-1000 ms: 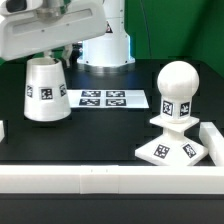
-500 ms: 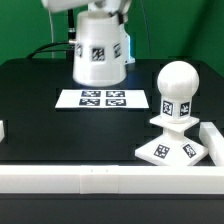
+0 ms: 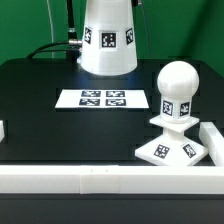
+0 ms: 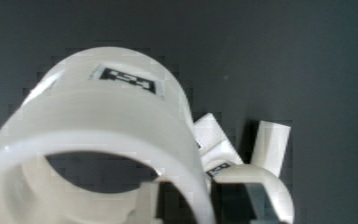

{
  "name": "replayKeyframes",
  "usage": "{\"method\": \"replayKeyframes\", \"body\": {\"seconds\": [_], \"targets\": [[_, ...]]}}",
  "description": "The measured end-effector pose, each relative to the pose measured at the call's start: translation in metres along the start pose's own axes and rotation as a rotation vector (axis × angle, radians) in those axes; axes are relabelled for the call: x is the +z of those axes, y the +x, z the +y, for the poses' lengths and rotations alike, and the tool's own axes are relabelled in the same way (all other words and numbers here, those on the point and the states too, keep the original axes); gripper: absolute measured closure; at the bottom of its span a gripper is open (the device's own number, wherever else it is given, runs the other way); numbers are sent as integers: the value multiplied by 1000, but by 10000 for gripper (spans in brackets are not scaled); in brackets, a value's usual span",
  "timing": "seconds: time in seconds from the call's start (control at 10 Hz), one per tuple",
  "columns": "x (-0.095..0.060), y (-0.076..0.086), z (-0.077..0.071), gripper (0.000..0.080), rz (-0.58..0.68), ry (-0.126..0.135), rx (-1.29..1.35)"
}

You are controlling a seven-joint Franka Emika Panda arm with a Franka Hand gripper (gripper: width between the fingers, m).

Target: Assemble lamp

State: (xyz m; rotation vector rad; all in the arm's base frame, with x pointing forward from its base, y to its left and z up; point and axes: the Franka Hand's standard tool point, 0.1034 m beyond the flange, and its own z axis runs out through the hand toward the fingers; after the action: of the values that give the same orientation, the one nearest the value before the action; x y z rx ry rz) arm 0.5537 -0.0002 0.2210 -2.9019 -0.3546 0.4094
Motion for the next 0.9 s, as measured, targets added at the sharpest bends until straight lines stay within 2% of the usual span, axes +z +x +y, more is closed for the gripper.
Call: {"method": "replayKeyframes", "body": {"seconds": [0.2, 0.6, 0.7, 0.9], "targets": [[-7, -1, -5, 755, -8, 21, 9], [-39, 31, -48, 755, 44, 4, 64], [-43, 38, -56, 755, 48, 4, 77], [-36, 48, -74, 755, 43, 3, 86]]}}
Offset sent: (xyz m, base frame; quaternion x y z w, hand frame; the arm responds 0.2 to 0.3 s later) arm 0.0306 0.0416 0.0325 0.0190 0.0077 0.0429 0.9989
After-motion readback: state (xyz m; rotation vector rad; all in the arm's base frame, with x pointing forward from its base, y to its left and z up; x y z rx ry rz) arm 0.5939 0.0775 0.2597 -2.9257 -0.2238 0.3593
